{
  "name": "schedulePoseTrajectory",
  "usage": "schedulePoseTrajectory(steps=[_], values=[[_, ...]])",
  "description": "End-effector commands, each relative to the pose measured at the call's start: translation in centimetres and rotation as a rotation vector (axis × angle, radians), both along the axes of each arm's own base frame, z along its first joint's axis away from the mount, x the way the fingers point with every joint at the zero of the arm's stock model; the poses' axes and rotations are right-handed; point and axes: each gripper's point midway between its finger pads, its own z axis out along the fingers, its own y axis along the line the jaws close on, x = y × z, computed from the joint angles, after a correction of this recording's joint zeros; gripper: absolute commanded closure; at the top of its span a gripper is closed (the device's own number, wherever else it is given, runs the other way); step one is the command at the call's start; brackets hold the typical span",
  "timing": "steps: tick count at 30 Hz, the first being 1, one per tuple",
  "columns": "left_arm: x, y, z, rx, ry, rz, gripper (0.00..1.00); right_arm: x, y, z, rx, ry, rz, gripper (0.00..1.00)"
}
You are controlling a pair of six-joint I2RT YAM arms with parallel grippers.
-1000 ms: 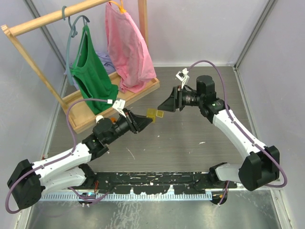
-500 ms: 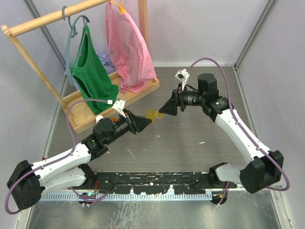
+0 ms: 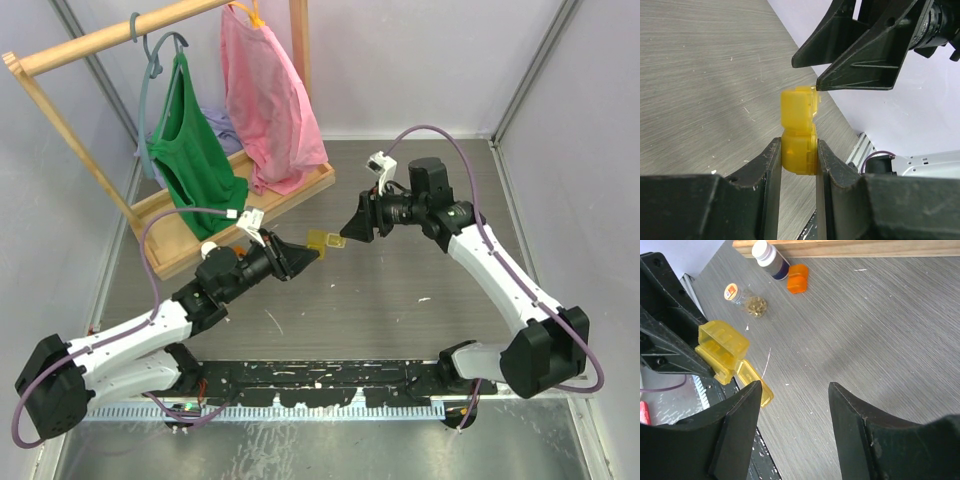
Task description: Sort the pills into containers
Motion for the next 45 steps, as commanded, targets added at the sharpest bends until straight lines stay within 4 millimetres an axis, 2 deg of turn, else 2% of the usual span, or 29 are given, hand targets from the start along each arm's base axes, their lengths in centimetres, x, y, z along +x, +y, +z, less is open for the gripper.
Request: schedulePoseTrajectory(steps=[1,7,14,17,19,22,25,31,35,38,45], values=[[-0.1,-0.6,3.7,-0.092,-0.067,-0.03,1.0,0.8,-0.1,0.4,-0.017,-0.048,-0.01,0.39],[-0.3,-1.3,3.6,-0.104,-0.057,-0.062,1.0,0.8,0.5,-0.6,-0.023,-0.022,0.001,0.41],[0.1,-1.4,2.8,-0.107,-0.036,-0.047,1.0,0.7,1.0,-1.1,0.001,0.026,0.009,0.39],[0.5,-1.1,2.0,-0.095,-0.025,-0.02,1.0,0.5,0.4,-0.1,0.119,0.087,0.032,0.29],[0.8,-0.9,0.8,-0.076,-0.005,0.001,1.0,0.2,-0.3,0.8,0.197,0.083,0.05,0.17],[1.4,-0.7,-0.4,-0.071,0.025,0.037,1.0,-0.9,-1.3,1.0,0.252,0.05,0.076,0.01],[2.2,-0.6,-1.0,-0.097,0.05,0.073,1.0,-1.2,-2.4,0.6,0.288,0.048,0.072,0.0],[3.8,-1.5,-2.0,-0.152,0.124,0.11,1.0,-1.6,-2.9,-1.3,0.375,0.111,0.09,0.0],[4.9,-2.4,-4.1,-0.155,0.205,0.135,1.0,0.3,-4.2,-3.7,0.336,0.114,-0.018,0.0],[5.1,-3.5,-4.3,-0.206,0.219,0.101,1.0,1.4,-5.2,-5.8,0.346,0.19,-0.068,0.0],[4.9,-4.6,-3.5,-0.24,0.21,0.045,1.0,1.7,-4.6,-7.5,0.417,0.347,-0.063,0.05]])
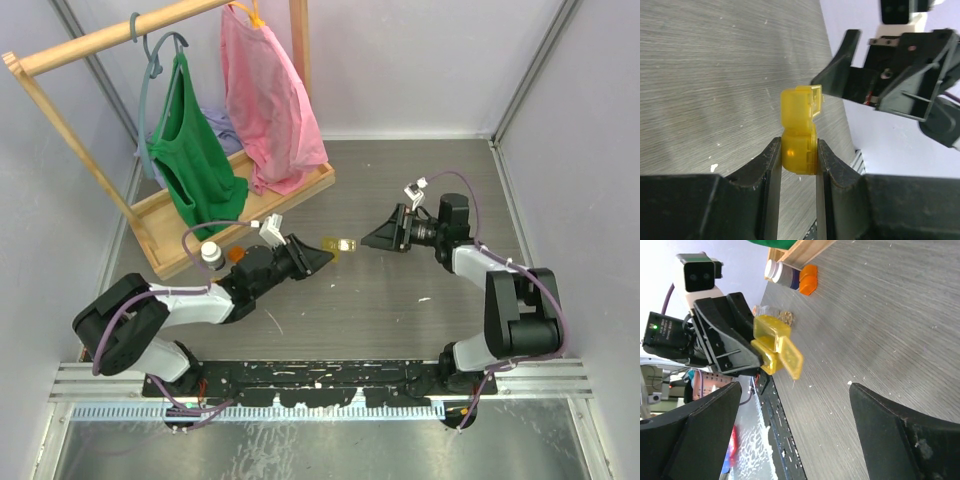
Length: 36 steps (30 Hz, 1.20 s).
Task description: Sort the pills into containers
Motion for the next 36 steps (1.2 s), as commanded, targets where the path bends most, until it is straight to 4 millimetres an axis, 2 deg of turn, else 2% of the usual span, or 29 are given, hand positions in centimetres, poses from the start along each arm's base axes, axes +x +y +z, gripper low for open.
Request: schedulePoseTrajectory(steps=[1,7,12,14,25,31,36], values=[[0.8,-1.2,6.6,-0.167,-0.131,-0.021,1.0,0.2,0.6,1.4,0.068,-0.011,0.035,0.06],[0.4,-2.3,7.4,-0.187,-0.132,-0.079,1.0,-0.3,1.8,2.1,0.088,0.005,0.062,0.16],[0.3,-2.7,7.6,-0.195,-0.132,-0.096,1.0,-0.4,1.9,2.8,0.096,-0.006,0.067,0.25],[0.3,-2.8,7.7,-0.196,-0.132,-0.103,1.0,-0.5,1.9,3.1,0.098,-0.021,0.067,0.33],[-0.3,-3.5,8.1,-0.206,-0.132,-0.154,1.0,-0.9,1.9,4.7,0.128,-0.071,0.081,0.61],[-0.3,-3.4,8.1,-0.204,-0.132,-0.153,0.98,-1.2,1.9,5.4,0.139,-0.101,0.088,0.84],[-0.3,-3.4,7.9,-0.196,-0.129,-0.151,0.96,-1.4,1.9,5.5,0.14,-0.106,0.09,0.99]])
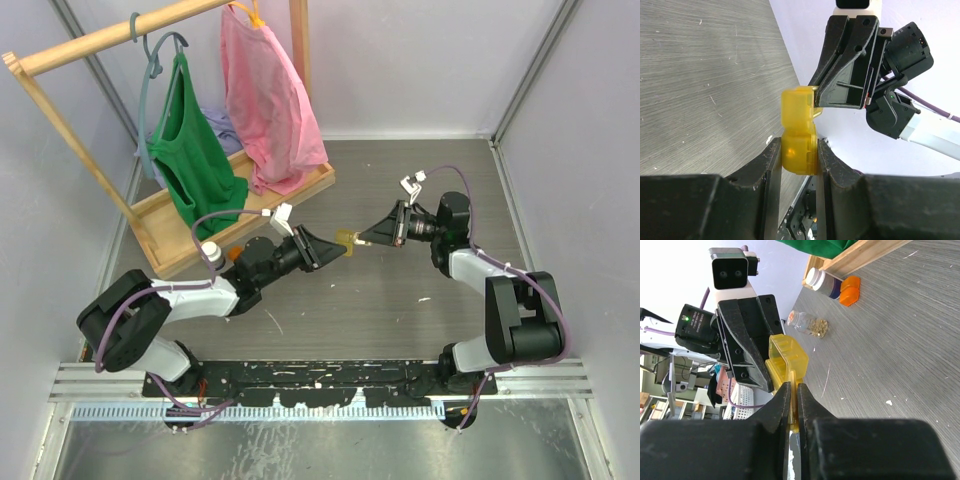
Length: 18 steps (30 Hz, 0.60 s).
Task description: Sort the pills into containers
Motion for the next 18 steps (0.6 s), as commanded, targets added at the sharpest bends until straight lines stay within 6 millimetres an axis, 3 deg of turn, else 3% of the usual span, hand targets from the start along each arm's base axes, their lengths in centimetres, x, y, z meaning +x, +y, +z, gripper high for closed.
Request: schedulePoseTrajectory(steps=[1,3,6,7,10,14,18], values=[[0.5,-0.4,3.1,-0.063,-0.07,-0.007,0.95,-0.5,0.0,2.0,0.015,-0.109,0.022,0.99],[0.5,-0.4,3.0,-0.052,-0.067,-0.005,0.85,-0.5,0.0,2.0,0.015,-0.107,0.021,0.99],[0.5,0.0,2.6,-0.021,-0.064,0.008,0.6,-0.5,0.0,1.9,0.013,-0.11,0.022,0.99],[0.6,0.3,2.1,0.004,-0.056,0.021,0.45,-0.4,0.0,1.8,0.008,-0.112,0.024,0.99],[0.7,1.8,1.0,0.114,-0.046,0.074,0.27,0.0,-0.3,0.5,-0.056,-0.145,0.031,0.99],[0.2,5.3,1.4,0.26,-0.097,0.154,0.15,0.8,-1.3,-2.0,-0.244,-0.182,0.022,0.99],[-0.9,8.0,1.8,0.352,-0.138,0.183,0.14,1.3,-2.0,-4.1,-0.356,-0.179,0.073,0.98]])
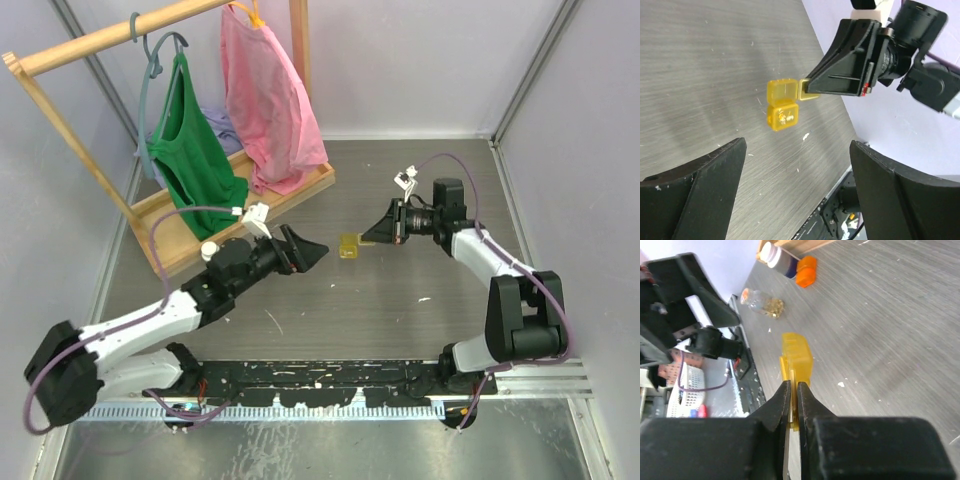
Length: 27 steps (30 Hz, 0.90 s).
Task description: Sort the pills into containers
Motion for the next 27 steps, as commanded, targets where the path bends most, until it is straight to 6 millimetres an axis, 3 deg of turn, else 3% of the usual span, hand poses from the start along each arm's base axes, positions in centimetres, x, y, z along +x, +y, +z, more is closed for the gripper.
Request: schedulePoseTrajectory(steps=[1,9,20,23,27], values=[[-0.3,3.5,0.2,0.16,-0.064,0.069,0.14,0.3,-1.3,-2.7,-0.206,-0.061,0.077,0.98],[-2.6,5.9,0.1,0.195,-0.057,0.058,0.21,-0.7,0.0,-8.0,-0.437,0.045,0.352,0.96],[-4.2,8.0,0.4,0.185,-0.071,0.078,0.22,-1.7,2.7,-10.8,-0.521,0.104,0.649,0.91],[-4.5,8.4,0.1,0.186,-0.071,0.079,0.22,-1.3,3.2,-11.5,-0.538,0.117,0.672,0.77],[-4.8,8.5,0.3,0.176,-0.079,0.07,0.22,0.1,3.6,-11.0,-0.562,0.089,0.642,0.57]])
